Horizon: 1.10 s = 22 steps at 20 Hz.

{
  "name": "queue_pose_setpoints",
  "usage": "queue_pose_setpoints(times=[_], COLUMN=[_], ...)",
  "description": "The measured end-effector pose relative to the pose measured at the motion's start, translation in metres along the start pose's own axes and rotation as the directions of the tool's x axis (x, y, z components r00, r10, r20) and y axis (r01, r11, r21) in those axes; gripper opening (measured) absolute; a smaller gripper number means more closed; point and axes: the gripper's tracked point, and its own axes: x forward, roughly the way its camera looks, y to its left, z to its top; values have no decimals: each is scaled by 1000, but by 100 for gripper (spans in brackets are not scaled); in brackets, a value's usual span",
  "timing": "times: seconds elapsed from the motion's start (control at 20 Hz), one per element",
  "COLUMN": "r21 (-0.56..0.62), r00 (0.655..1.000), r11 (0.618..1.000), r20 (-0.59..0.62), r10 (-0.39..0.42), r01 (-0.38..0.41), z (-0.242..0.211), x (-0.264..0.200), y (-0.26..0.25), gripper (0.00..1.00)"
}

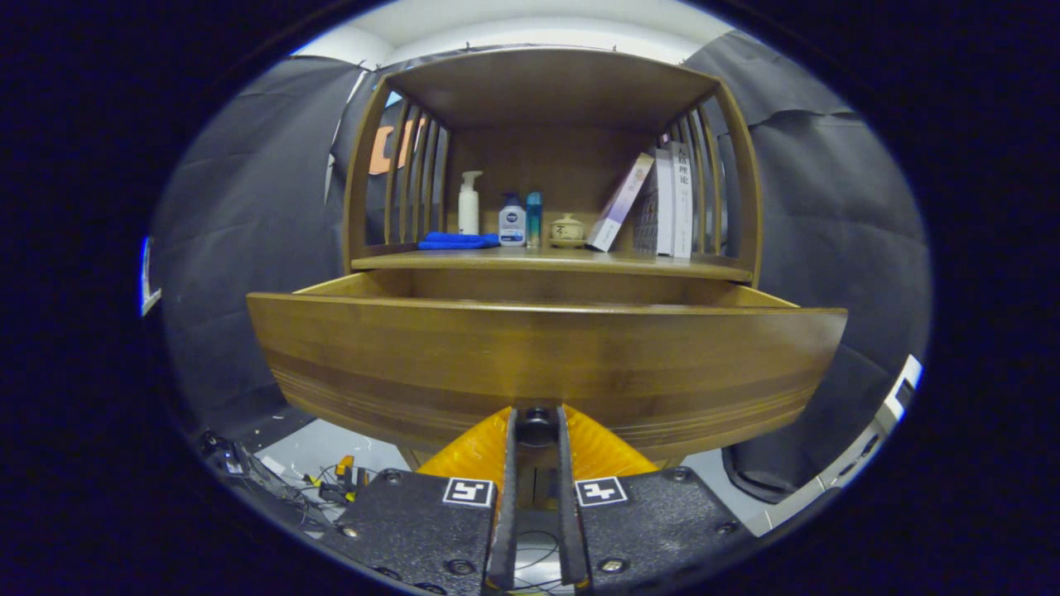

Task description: Pull open the drawer, take out the items inside it, and place them on the countertop above the cabinet.

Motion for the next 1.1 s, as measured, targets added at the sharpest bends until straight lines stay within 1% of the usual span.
queue_pose_setpoints(times=[0.25, 0.35, 0.5, 0.7, 0.85, 0.95, 1.1], r21=[3, -30, -17, -24, 9, 21, 27], r00=[1000, 999, 999, 993, 992, 994, 993], r11=[1000, 999, 999, 1000, 1000, 999, 1000], r20=[-20, -29, 31, 118, 128, 111, 119], r10=[13, 14, -33, -5, 22, 24, -1], r01=[-13, -15, 33, 8, -23, -27, -2], z=[-11, -12, 11, 57, 93, 117, 161], x=[-17, -19, -31, -51, -53, -44, -25], y=[0, 0, -10, -6, -5, -7, -17], gripper=[23, 23, 42, 67, 85, 86, 87])
